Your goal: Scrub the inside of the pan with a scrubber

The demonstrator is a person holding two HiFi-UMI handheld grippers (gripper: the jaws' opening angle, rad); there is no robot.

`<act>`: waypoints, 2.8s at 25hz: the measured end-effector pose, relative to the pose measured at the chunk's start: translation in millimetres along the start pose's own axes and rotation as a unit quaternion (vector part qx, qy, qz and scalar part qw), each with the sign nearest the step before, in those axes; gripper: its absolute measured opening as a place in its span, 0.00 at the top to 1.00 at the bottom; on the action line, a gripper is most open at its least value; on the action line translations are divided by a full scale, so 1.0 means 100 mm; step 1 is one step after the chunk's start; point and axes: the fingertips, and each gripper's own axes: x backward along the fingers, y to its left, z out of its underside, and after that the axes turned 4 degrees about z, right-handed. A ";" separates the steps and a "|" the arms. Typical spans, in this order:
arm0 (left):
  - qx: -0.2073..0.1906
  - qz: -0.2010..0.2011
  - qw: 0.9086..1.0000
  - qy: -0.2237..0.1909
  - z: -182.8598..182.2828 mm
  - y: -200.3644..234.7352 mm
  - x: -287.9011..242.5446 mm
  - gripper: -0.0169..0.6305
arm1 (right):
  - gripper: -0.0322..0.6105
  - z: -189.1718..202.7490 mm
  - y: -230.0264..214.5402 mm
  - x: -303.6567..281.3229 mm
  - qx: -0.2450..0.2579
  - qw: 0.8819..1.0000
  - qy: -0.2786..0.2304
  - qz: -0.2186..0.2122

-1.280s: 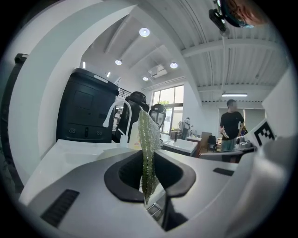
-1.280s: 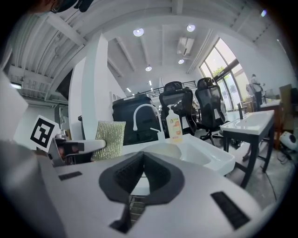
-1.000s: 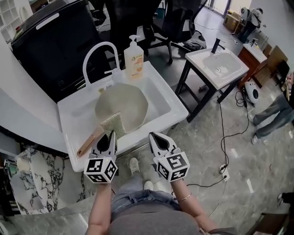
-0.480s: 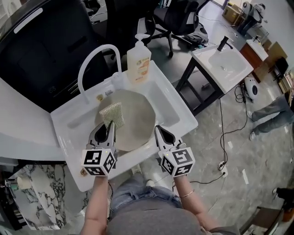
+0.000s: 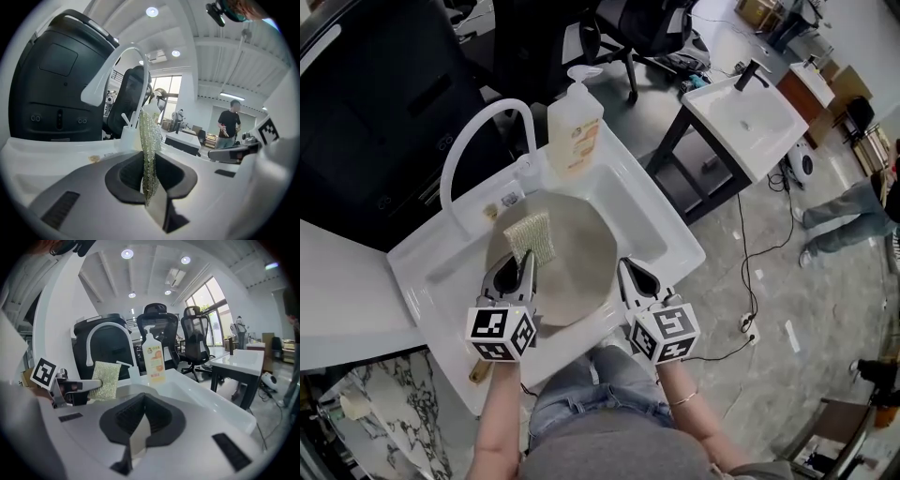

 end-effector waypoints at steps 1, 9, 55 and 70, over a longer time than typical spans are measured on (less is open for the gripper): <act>0.000 0.002 1.000 0.005 0.03 0.02 -0.04 0.88 | 0.93 0.02 -0.02 -0.02 -0.001 1.000 0.003 0.003; 0.001 0.050 0.997 0.051 0.26 -0.14 -0.46 0.88 | 0.93 0.10 -0.30 -0.15 -0.012 0.999 0.020 0.022; -0.034 -0.028 0.985 0.165 0.97 0.30 -1.69 0.88 | 0.93 0.06 -0.61 -0.73 -0.059 0.997 0.041 -0.007; 0.018 -0.243 0.957 0.160 0.86 1.12 -1.06 0.88 | 0.93 -0.14 -0.42 -0.70 -0.037 0.998 0.026 -0.036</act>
